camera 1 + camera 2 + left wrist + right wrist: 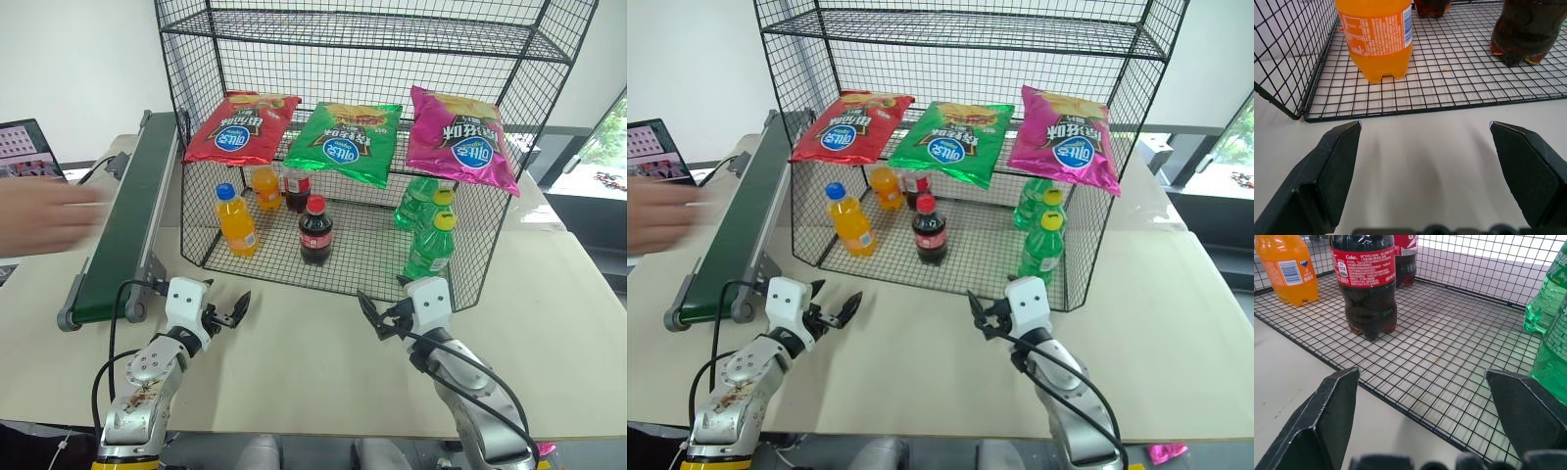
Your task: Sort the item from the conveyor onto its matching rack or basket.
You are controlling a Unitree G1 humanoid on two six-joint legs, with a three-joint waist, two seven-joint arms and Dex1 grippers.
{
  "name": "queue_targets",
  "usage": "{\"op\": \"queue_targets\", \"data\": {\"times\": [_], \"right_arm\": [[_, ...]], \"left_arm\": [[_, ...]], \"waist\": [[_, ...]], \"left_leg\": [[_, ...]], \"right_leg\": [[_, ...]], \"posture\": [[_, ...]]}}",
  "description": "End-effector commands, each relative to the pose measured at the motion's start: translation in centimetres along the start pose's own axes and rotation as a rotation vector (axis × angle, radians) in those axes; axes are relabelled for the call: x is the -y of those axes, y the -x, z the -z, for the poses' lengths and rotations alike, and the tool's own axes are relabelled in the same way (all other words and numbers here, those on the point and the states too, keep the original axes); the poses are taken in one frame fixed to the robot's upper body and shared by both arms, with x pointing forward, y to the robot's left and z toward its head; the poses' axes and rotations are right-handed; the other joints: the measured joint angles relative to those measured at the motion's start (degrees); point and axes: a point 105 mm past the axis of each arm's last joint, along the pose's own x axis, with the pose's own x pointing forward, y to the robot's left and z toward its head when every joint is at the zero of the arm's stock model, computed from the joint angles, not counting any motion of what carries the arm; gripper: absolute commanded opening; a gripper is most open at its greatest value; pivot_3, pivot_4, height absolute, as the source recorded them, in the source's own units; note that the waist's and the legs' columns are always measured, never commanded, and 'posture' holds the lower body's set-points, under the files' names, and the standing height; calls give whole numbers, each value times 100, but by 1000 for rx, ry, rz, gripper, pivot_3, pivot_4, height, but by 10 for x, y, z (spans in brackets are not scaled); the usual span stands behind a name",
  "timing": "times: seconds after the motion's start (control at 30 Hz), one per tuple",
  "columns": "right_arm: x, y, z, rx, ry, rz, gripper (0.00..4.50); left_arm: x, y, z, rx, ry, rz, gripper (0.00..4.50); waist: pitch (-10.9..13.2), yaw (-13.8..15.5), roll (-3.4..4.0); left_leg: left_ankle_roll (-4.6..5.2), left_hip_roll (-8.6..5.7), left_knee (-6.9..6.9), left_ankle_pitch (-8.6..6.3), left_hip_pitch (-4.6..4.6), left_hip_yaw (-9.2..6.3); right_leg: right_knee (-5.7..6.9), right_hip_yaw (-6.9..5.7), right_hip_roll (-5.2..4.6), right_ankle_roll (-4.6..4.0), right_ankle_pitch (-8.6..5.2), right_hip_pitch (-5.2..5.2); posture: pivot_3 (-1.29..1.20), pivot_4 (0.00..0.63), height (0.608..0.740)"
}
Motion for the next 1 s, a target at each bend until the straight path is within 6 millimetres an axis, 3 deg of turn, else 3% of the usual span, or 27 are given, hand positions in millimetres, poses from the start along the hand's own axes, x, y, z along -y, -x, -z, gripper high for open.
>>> {"op": "queue_targets", "data": {"times": [0.03,1.0], "right_arm": [[-1,-1,-11,52,4,-2,4500],[-4,-8,-13,67,3,-17,4500]], "left_arm": [[0,0,-17,59,-24,13,4463],[0,4,-20,67,-16,3,4463]], "waist": [[0,0,0],[-37,1,3]], "left_leg": [[0,0,0,0,0,0],[0,0,-1,0,5,0]], "right_leg": [[0,0,0,0,0,0],[-2,0,0,0,0,5]], "posture": [[0,150,738],[0,150,738]]}}
